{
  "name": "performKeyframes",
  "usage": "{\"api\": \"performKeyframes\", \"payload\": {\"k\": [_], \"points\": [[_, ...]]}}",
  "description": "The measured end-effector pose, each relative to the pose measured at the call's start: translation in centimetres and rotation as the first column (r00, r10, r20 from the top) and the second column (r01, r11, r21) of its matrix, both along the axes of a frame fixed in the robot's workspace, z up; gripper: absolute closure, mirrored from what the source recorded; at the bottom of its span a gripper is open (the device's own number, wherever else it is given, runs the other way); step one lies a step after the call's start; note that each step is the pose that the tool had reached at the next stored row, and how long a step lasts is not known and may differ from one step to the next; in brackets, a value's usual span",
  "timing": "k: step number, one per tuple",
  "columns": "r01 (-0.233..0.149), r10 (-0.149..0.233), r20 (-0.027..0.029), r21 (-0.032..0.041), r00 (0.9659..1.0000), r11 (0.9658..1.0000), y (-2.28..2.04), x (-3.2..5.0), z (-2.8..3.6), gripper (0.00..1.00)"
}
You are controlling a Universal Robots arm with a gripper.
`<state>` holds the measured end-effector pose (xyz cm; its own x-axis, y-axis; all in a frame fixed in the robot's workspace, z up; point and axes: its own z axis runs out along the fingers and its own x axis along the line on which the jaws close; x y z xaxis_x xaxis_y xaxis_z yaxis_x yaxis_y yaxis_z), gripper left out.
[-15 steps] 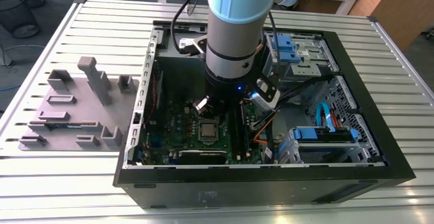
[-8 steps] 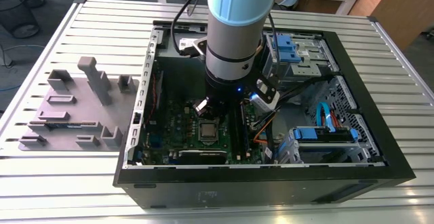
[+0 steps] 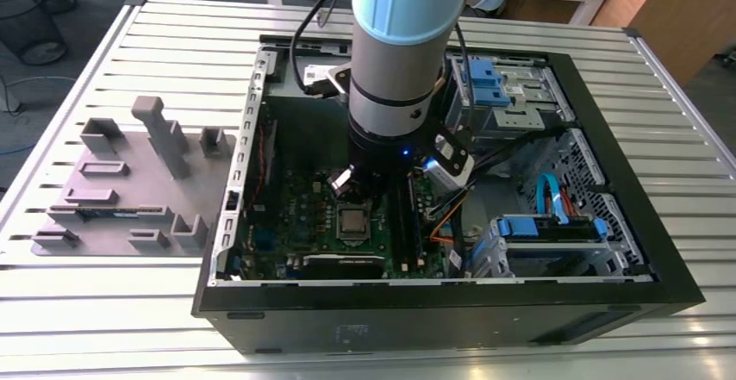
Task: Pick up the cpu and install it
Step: 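Install the first cpu locking lever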
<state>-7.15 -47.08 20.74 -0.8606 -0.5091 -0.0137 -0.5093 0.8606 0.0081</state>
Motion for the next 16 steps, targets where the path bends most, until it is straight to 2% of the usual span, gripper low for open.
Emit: {"api": "performKeyframes", "payload": {"k": [8,16], "points": [[0.0,0.0,0.0001,0.0,1.0,1.0,-0.03,0.0,-0.01,0.89],[0.004,-0.004,0.0,-0.0013,1.0,1.0,-0.92,0.0,0.0,0.89]]}}
